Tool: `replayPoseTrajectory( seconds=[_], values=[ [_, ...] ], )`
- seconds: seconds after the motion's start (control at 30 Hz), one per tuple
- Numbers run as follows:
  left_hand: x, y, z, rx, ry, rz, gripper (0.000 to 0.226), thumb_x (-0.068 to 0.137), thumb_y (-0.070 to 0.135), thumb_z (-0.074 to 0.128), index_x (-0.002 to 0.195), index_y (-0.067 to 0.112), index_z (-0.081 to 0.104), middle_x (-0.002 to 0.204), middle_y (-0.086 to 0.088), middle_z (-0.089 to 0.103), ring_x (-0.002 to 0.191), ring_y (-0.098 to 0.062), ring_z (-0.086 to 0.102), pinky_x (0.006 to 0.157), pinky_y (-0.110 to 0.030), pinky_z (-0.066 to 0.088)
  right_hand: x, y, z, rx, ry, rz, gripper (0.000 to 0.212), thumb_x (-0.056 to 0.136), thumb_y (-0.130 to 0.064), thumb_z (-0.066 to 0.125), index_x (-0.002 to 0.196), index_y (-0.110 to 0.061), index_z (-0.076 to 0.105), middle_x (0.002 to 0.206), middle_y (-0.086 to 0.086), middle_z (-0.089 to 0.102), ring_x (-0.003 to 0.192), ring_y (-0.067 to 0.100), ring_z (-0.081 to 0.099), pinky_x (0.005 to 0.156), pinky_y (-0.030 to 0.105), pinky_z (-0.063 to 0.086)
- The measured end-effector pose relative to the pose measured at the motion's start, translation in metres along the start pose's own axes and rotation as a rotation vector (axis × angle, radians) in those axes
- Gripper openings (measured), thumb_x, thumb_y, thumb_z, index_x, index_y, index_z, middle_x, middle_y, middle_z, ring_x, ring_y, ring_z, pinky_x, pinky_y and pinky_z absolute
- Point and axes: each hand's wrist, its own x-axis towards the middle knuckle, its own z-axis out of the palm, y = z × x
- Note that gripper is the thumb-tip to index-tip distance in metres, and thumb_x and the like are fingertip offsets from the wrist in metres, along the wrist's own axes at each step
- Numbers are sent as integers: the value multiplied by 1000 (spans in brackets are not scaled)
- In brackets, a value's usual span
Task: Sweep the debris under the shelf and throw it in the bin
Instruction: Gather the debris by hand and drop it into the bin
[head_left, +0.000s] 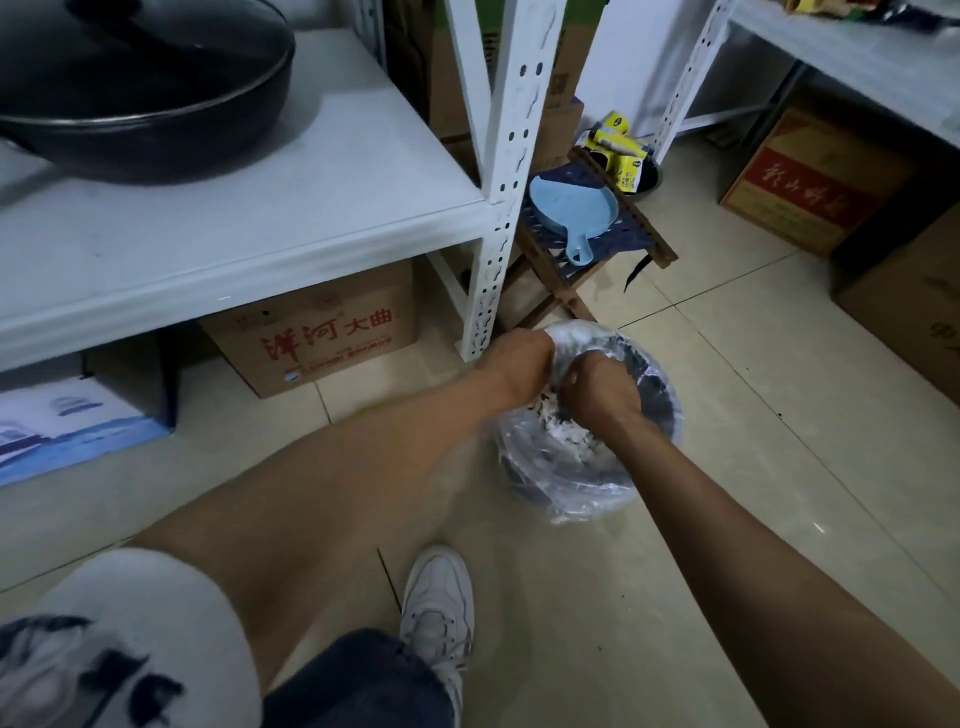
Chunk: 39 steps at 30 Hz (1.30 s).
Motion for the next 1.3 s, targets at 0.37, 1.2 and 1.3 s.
replayPoseTrajectory(
  seconds=[0.37, 1.2, 1.3],
  values=[
    [-134, -185, -15, -137, -4, -265, 6, 83, 2, 63, 80, 4, 68, 86, -12, 72, 77, -23, 66, 71, -31, 51, -48, -127, 109, 22, -82, -445, 18, 90, -15, 52, 94, -3, 64, 96, 19, 70, 90, 35, 66, 71, 34, 50],
    [-255, -311, 163, -116, 76, -638, 27, 88, 28, 64, 113, 17, 65, 113, -3, 59, 100, -21, 62, 81, -33, 54, -79, -154, 349, -32, -178, -677, 21, 80, -23, 64, 97, -13, 60, 102, 9, 58, 91, 27, 60, 66, 36, 53],
    [-253, -313, 168, -104, 135, -615, 18, 88, 26, 64, 103, 17, 68, 104, -2, 61, 94, -21, 63, 75, -35, 56, -79, -156, 351, 19, -142, -690, 13, 80, -20, 67, 89, -11, 62, 95, 10, 61, 83, 27, 62, 60, 36, 53]
  ],
)
